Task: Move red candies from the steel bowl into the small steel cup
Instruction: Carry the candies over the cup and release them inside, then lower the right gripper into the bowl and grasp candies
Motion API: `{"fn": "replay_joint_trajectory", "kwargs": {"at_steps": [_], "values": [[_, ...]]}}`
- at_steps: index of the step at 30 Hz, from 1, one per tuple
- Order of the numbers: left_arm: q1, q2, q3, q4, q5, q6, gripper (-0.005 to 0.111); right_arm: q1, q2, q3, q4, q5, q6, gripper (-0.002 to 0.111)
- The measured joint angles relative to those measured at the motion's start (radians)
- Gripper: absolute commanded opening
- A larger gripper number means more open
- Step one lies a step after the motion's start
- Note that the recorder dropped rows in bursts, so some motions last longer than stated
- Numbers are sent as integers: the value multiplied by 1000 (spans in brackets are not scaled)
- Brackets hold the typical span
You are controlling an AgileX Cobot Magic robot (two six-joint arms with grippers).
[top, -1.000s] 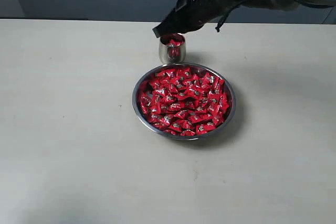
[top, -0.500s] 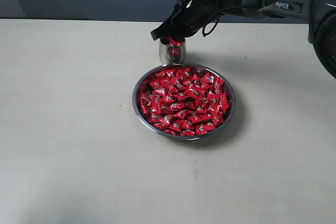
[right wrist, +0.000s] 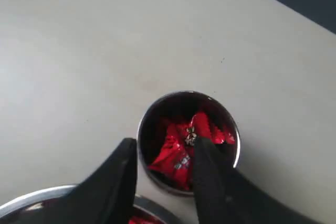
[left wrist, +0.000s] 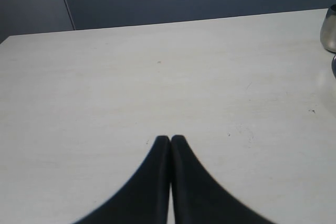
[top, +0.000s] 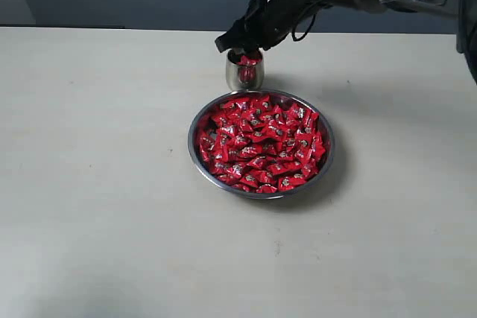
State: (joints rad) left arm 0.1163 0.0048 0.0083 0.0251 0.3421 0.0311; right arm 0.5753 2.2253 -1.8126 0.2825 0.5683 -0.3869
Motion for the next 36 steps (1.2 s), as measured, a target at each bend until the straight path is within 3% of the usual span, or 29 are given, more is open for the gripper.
{"fn": "replay_joint_trajectory", "kwargs": {"at_steps": [8,19,25,36], "values": [[0,0,0,0,0,0,0,0,-95,13,3,178,-3,26],[0,0,0,0,0,0,0,60,-128,213,63,203,-95,26],[0,0,0,0,0,0,0,121,-120,234,37,183,-103,49],[0,0,0,0,0,0,0,127,-40,234,-84,123,-35,42]]}}
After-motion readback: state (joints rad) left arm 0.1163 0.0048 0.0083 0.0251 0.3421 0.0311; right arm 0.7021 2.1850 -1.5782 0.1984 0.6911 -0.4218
